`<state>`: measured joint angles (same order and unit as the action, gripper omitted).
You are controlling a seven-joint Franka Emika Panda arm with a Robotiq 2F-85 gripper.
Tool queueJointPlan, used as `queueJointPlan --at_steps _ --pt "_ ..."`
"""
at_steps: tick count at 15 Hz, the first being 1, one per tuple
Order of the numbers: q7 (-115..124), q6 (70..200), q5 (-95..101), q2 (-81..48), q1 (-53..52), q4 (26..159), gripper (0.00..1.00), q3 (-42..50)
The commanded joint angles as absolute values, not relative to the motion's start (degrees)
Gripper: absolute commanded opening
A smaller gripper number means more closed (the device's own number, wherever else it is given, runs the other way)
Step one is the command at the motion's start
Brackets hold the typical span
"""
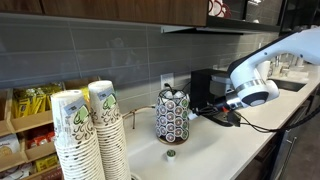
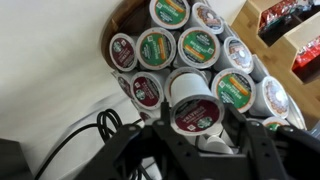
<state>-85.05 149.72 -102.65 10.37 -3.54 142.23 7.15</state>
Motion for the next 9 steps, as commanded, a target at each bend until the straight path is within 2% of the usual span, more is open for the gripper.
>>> queueJointPlan --at_steps 1,9 --pt "-84.01 146.35 -97.05 12.09 -0.07 144.85 0.29 4.66" --pt "-83.96 143.59 -91.70 13.18 2.54 145.96 0.29 3.67"
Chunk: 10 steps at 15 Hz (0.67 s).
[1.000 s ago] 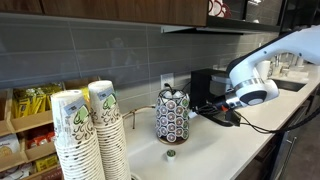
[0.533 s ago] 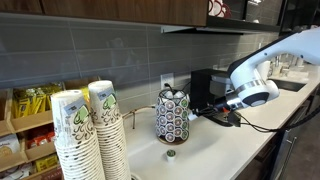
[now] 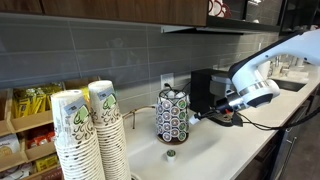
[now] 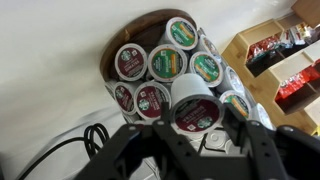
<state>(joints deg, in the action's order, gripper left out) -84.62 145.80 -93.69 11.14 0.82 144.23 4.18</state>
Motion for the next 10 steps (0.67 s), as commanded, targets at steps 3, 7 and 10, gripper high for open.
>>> queueJointPlan --at_steps 3,7,10 --pt "-85.04 142.28 -93.12 13.14 3.16 145.74 0.29 4.03" --pt "-87.51 139.41 -97.04 12.24 4.18 145.08 0.29 4.52" --pt "-90.20 137.58 -102.11 11.40 4.92 144.69 0.29 4.71"
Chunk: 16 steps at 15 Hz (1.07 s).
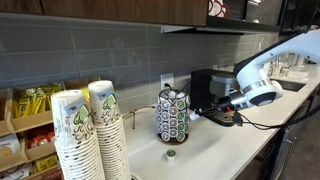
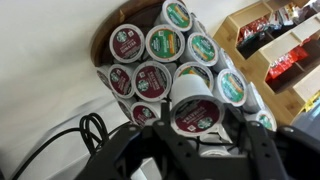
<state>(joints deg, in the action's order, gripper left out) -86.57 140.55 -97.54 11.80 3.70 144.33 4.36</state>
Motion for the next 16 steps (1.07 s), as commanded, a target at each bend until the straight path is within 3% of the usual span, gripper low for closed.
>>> queueJointPlan --at_steps 1,16 --pt "-90.93 136.84 -103.67 11.07 5.19 144.60 0.29 4.68" --pt "-96.10 129.49 -120.53 5.63 6.99 144.10 0.29 4.83"
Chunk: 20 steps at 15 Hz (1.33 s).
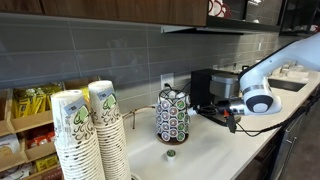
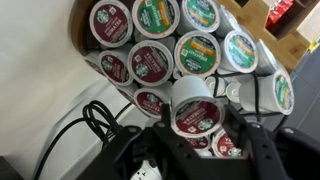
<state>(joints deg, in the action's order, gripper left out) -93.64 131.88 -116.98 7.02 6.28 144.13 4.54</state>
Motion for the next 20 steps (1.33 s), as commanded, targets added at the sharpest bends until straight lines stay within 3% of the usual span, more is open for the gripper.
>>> queueJointPlan --at_steps 1,20 --pt "-96.21 129.05 -121.39 5.34 7.00 144.09 0.29 4.86" --pt "-93.23 118.83 -125.85 0.68 7.02 144.08 0.29 5.99"
